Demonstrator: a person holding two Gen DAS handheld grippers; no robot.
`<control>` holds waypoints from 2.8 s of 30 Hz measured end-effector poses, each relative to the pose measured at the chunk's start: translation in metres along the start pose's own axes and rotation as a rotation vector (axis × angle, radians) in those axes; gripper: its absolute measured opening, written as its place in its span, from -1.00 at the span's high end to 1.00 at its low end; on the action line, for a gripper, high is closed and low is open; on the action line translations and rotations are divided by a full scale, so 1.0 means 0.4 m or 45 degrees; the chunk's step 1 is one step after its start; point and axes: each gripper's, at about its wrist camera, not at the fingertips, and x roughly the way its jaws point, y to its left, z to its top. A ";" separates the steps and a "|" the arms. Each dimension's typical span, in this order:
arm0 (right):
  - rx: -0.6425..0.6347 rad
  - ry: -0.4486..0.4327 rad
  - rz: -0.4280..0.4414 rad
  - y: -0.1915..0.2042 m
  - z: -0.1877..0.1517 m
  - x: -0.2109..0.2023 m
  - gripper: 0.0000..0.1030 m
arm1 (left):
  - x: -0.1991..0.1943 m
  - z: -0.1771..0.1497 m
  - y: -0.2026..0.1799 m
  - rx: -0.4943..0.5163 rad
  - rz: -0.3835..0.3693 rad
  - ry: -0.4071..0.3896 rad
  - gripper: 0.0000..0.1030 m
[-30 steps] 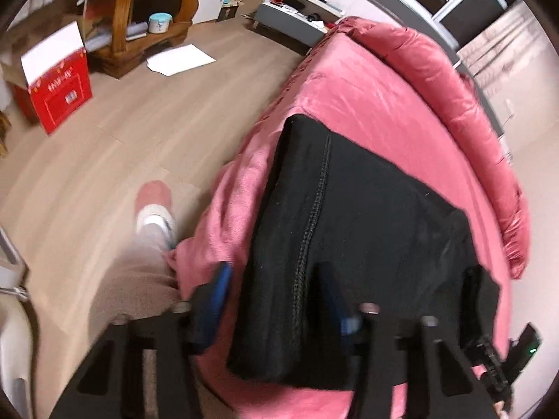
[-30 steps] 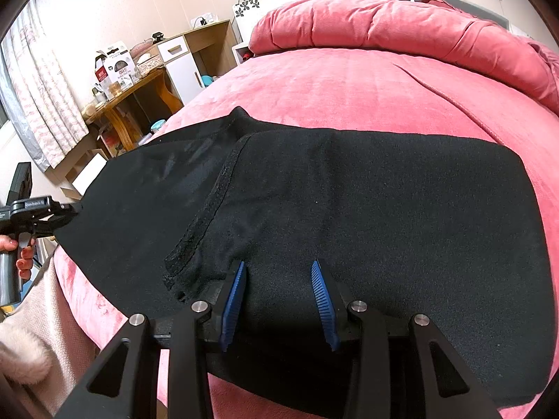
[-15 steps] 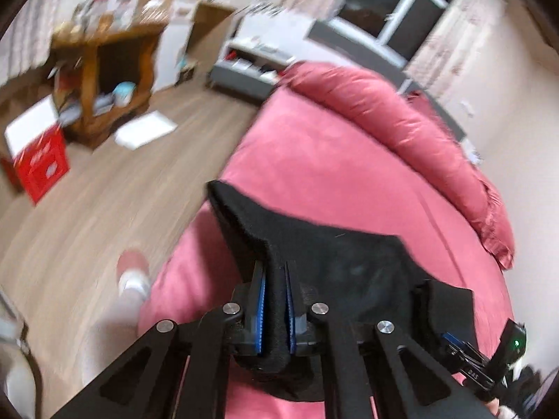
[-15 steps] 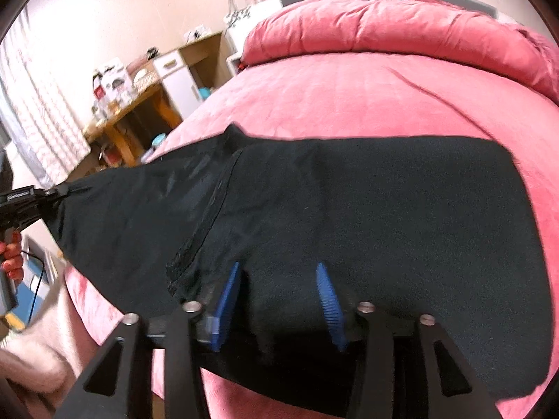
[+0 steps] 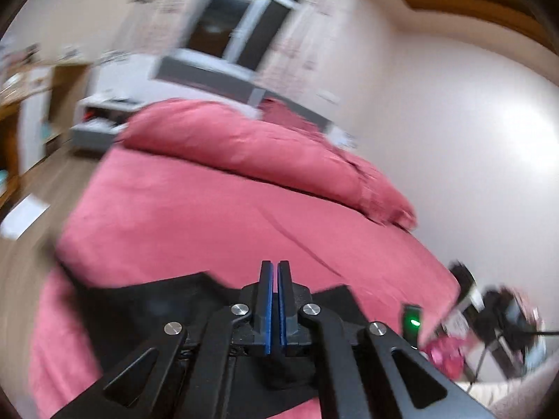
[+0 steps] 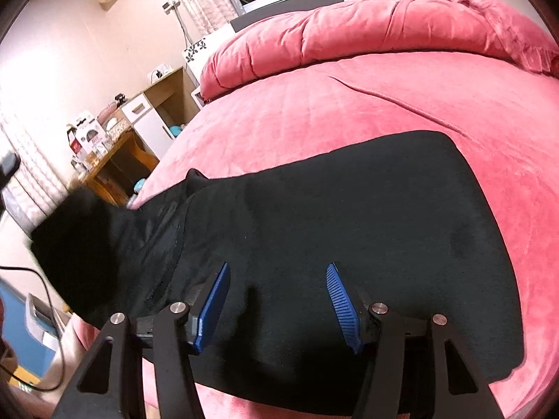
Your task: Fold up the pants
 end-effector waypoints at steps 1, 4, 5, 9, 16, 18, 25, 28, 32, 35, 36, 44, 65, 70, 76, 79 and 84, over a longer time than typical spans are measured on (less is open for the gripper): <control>0.012 -0.005 0.003 -0.006 0.001 -0.001 -0.13 | 0.028 0.002 -0.033 0.052 -0.033 0.030 0.96; 0.043 -0.008 0.003 -0.021 0.001 -0.007 -0.13 | 0.096 -0.004 -0.074 0.121 -0.013 0.098 0.96; 0.048 -0.012 0.003 -0.024 -0.002 -0.010 -0.13 | 0.114 -0.013 -0.059 0.076 -0.025 0.132 0.96; 0.047 -0.009 0.008 -0.033 -0.006 -0.011 -0.13 | 0.138 -0.049 0.058 -0.141 0.139 0.216 0.63; 0.032 0.006 0.009 -0.029 -0.008 -0.002 -0.15 | 0.036 -0.124 0.363 -0.548 0.547 0.216 0.12; 0.033 0.009 0.006 -0.028 -0.007 0.001 -0.15 | -0.011 -0.146 0.458 -0.687 0.625 0.205 -0.15; 0.010 0.017 -0.008 -0.028 -0.005 0.009 -0.19 | -0.120 -0.278 0.709 -1.165 0.519 0.199 -0.31; 0.005 0.018 -0.012 -0.028 -0.007 0.010 -0.19 | -0.116 -0.335 0.738 -1.290 0.420 0.221 -0.28; 0.006 0.019 -0.014 -0.027 -0.007 0.011 -0.19 | -0.130 -0.344 0.716 -1.233 0.398 0.213 -0.10; 0.005 0.020 -0.015 -0.027 -0.007 0.012 -0.20 | -0.107 -0.329 0.676 -1.107 0.497 0.315 0.58; 0.006 0.020 -0.014 -0.028 -0.007 0.012 -0.20 | -0.103 -0.321 0.658 -1.058 0.517 0.305 0.61; 0.013 0.019 -0.005 -0.033 -0.007 0.012 -0.20 | -0.116 -0.181 0.494 -0.854 0.432 0.106 0.70; 0.228 -0.081 0.007 -0.136 0.039 -0.076 -0.19 | 0.264 -0.007 -0.210 -0.010 -0.274 0.287 0.70; 0.409 -0.139 0.033 -0.223 0.039 -0.130 -0.19 | 0.418 -0.068 -0.269 0.042 -0.307 0.423 0.70; 0.530 -0.156 0.059 -0.271 0.028 -0.146 -0.19 | 0.526 -0.171 -0.309 0.133 -0.269 0.545 0.67; 0.532 -0.144 0.064 -0.265 0.025 -0.140 -0.19 | 0.551 -0.213 -0.311 0.136 -0.287 0.594 0.54; 0.523 -0.128 0.090 -0.263 0.026 -0.128 -0.20 | 0.548 -0.255 -0.322 0.137 -0.364 0.749 0.21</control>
